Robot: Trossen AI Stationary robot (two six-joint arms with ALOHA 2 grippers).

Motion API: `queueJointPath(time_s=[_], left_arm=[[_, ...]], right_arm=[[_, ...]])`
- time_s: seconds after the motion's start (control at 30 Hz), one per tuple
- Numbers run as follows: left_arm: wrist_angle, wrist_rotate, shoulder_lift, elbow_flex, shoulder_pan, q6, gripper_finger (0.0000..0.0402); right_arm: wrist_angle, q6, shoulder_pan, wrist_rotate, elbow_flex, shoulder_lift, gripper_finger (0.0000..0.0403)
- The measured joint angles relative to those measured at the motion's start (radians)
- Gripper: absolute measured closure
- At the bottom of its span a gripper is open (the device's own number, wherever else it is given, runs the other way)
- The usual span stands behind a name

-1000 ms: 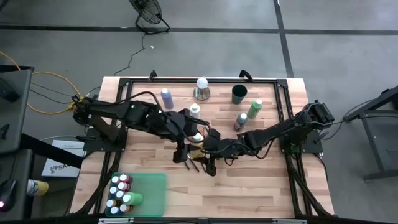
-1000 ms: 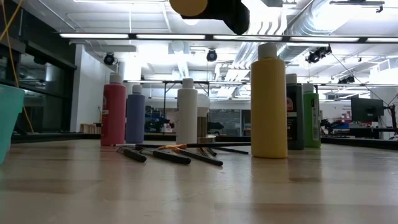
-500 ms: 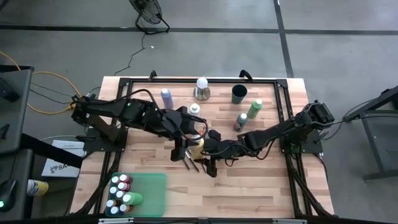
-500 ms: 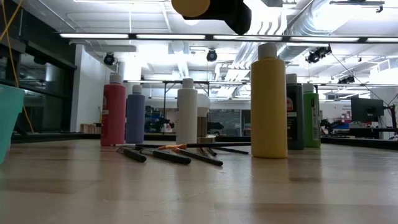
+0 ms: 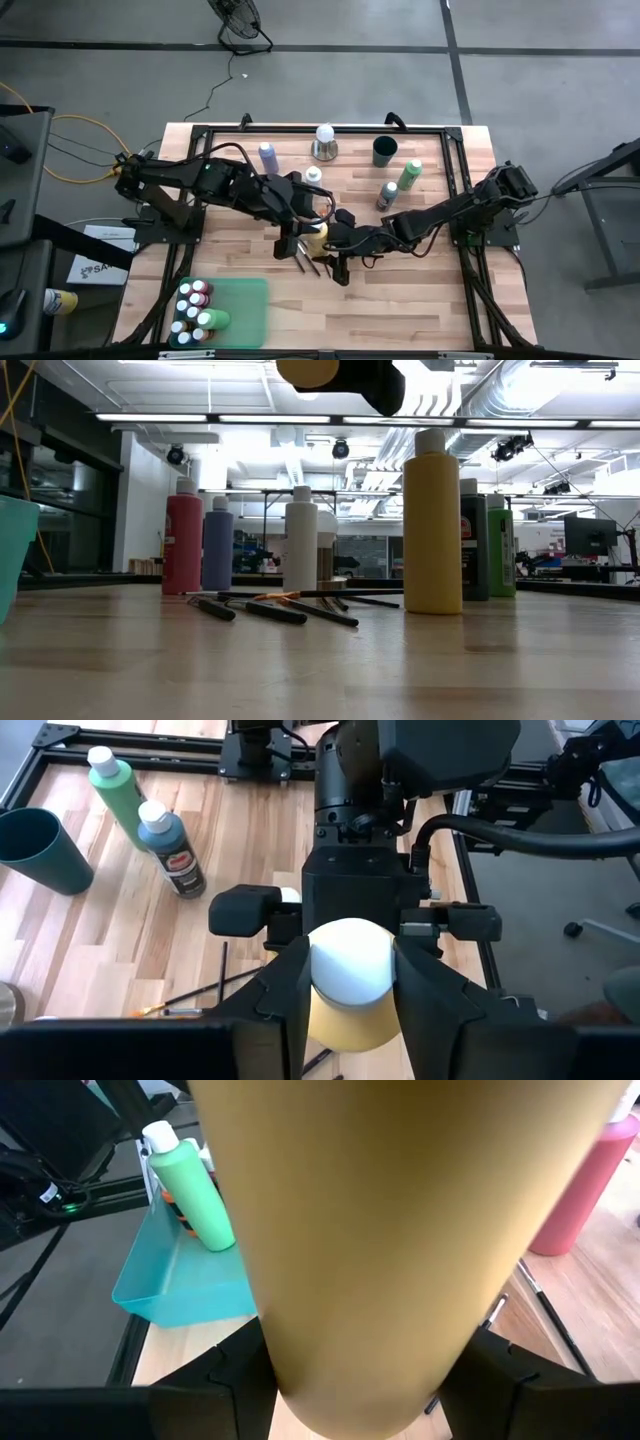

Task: Pick & Place Paint Supplies
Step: Put the yellow paint bottle into the green bin

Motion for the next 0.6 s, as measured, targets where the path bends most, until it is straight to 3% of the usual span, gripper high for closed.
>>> queueJointPath(time_s=[0.13,0.37,0.6], left_arm=[[-0.007,0.003,0.000,0.000,0.000,0.001,0.0290],[-0.067,0.024,0.003,-0.002,-0.002,0.009,0.0290],[-0.157,0.026,0.001,-0.002,-0.032,-0.006,0.0290]], right_arm=[[-0.003,0.007,0.000,0.000,0.000,0.001,0.0193],[-0.007,0.062,-0.002,0.006,0.002,-0.002,0.0088],[-0.020,0.071,-0.001,-0.064,0.002,-0.005,0.0084]])
